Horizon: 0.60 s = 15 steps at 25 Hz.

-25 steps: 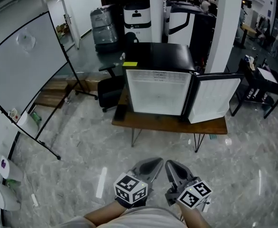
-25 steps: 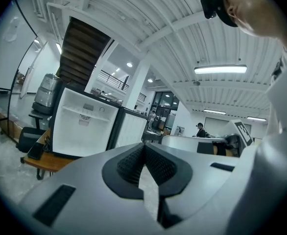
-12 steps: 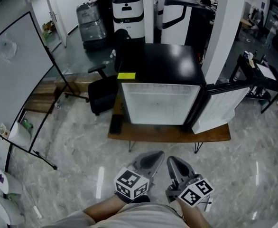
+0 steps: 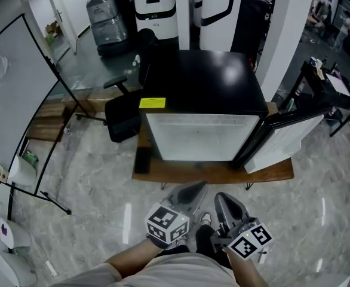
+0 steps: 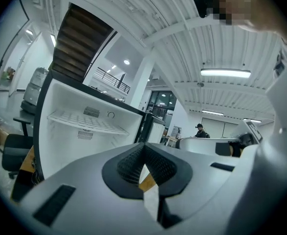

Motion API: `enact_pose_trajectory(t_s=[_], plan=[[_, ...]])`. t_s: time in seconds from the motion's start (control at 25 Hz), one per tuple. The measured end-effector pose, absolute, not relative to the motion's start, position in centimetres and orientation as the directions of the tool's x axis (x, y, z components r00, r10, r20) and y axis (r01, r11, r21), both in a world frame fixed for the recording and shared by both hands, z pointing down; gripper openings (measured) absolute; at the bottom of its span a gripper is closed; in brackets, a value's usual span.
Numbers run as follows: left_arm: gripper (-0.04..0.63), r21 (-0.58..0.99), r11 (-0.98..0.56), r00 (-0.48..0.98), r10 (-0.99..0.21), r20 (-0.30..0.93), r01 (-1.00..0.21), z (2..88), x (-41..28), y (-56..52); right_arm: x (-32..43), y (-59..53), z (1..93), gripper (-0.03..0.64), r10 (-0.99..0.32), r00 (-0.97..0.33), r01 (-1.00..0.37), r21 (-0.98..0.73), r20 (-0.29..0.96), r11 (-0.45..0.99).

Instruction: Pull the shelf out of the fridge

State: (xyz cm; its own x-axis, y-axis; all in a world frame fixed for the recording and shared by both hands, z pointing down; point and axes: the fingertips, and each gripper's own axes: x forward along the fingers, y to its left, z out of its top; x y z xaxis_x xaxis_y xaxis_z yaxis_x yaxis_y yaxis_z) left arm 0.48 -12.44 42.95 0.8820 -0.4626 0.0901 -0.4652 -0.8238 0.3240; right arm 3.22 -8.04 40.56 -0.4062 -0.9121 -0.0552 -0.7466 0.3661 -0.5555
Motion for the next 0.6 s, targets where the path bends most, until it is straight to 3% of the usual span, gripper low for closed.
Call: enact_pose_trajectory(t_s=[0.2,0.6], plan=[[0.006,0.426,-0.758,0.854,-0.516,0.07,-0.494,44.0,2.1,-17.5,4.7,-11.7,39.7,0.02,-0.886,-0.455,-0.722,-0.545,-0.088,0.425],[0.009,0.762,-0.481,0.755,-0.655,0.017,-0.434,48.2,4.7,-27.4,8.9,-17.6,38.6,0.02,-0.835,-0.541,-0.679,-0.533,-0.101,0.504]])
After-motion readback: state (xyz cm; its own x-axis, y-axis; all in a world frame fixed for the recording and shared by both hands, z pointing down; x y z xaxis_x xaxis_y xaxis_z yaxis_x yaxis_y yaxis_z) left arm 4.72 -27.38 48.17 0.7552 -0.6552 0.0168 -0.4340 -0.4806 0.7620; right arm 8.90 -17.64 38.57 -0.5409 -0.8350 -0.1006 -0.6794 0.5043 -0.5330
